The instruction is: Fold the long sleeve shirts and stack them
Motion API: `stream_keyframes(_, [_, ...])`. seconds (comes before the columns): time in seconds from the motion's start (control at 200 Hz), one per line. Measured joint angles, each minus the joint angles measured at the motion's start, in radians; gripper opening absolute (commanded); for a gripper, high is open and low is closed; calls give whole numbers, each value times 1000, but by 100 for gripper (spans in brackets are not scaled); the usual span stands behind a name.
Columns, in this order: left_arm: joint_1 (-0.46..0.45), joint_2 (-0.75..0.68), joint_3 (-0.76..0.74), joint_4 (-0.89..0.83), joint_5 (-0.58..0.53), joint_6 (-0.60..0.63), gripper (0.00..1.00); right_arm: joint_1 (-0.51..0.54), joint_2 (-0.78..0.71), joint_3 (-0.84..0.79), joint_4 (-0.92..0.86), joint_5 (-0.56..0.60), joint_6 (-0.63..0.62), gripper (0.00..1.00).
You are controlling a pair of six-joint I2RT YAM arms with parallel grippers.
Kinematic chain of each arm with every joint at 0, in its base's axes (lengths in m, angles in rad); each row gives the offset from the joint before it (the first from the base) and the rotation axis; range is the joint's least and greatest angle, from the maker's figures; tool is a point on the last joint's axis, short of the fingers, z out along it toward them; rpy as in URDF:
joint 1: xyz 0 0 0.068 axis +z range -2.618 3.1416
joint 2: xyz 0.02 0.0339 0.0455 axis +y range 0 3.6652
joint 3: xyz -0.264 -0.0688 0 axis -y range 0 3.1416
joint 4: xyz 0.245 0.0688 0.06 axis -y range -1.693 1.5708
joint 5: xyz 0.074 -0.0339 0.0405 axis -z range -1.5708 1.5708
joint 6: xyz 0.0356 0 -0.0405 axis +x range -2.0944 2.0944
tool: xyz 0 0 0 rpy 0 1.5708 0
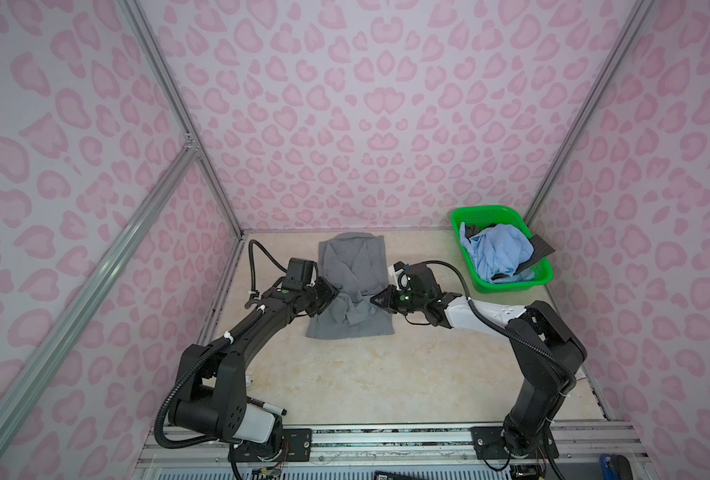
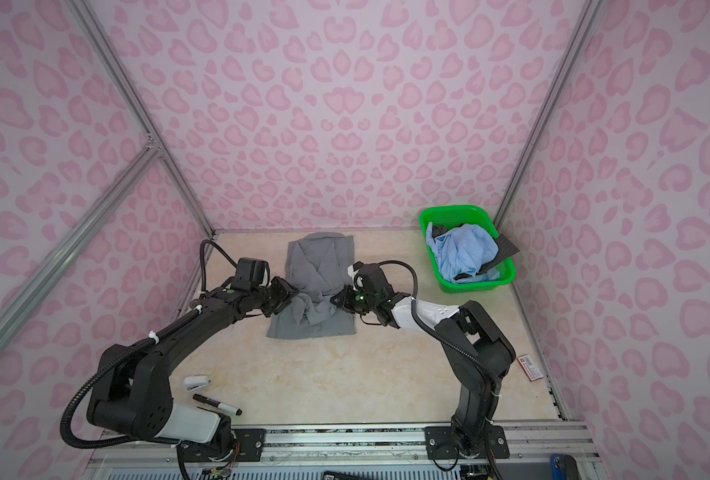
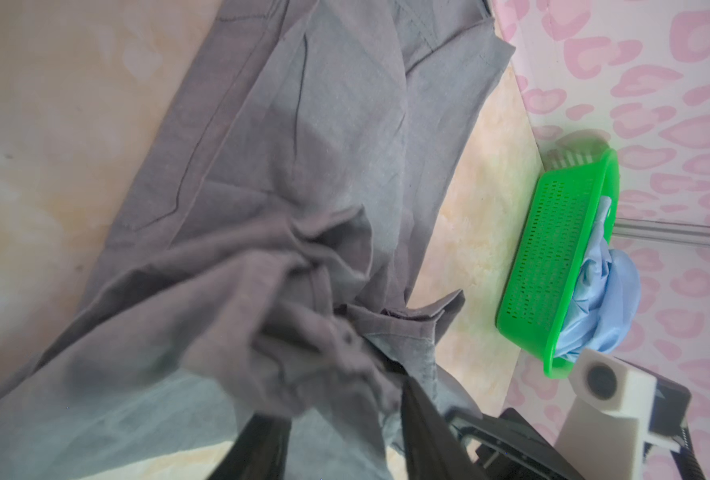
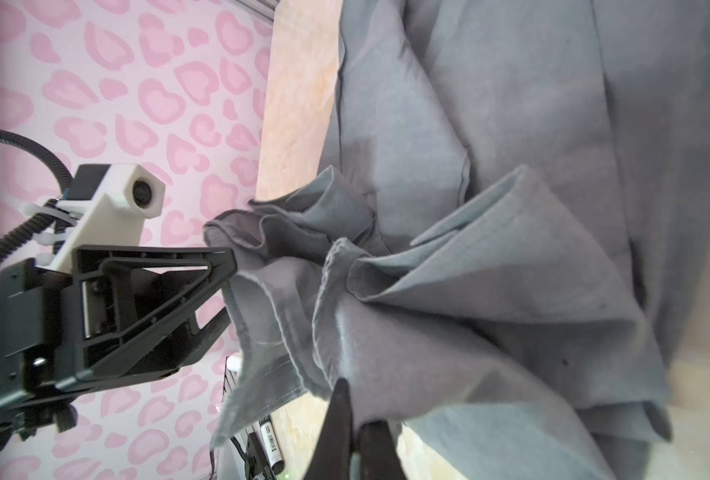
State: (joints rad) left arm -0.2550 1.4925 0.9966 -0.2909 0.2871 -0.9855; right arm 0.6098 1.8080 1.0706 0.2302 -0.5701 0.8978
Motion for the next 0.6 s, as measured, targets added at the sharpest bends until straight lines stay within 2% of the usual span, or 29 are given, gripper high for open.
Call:
stream_keyframes(0.125, [28,37,64,-29,-2,4,56,-30,32,64,-21,-10,3,22])
stream_keyframes(0.25, [56,93,146,-59,-3,12,59,-62,71,131,-48,-16,3,26])
stream_keyframes(0.33, [72,132,215,-90,1,18,61,-80,96,167,-60,-26,3,39])
stream_keyframes(0.5, [87,153,327,-133,1,48,66,-90,90,230,-163,-10,-53,39])
stream_keyframes(0.6, [90,116,311,-157,0,79,66,-85,41,235,-221,24,-109,32])
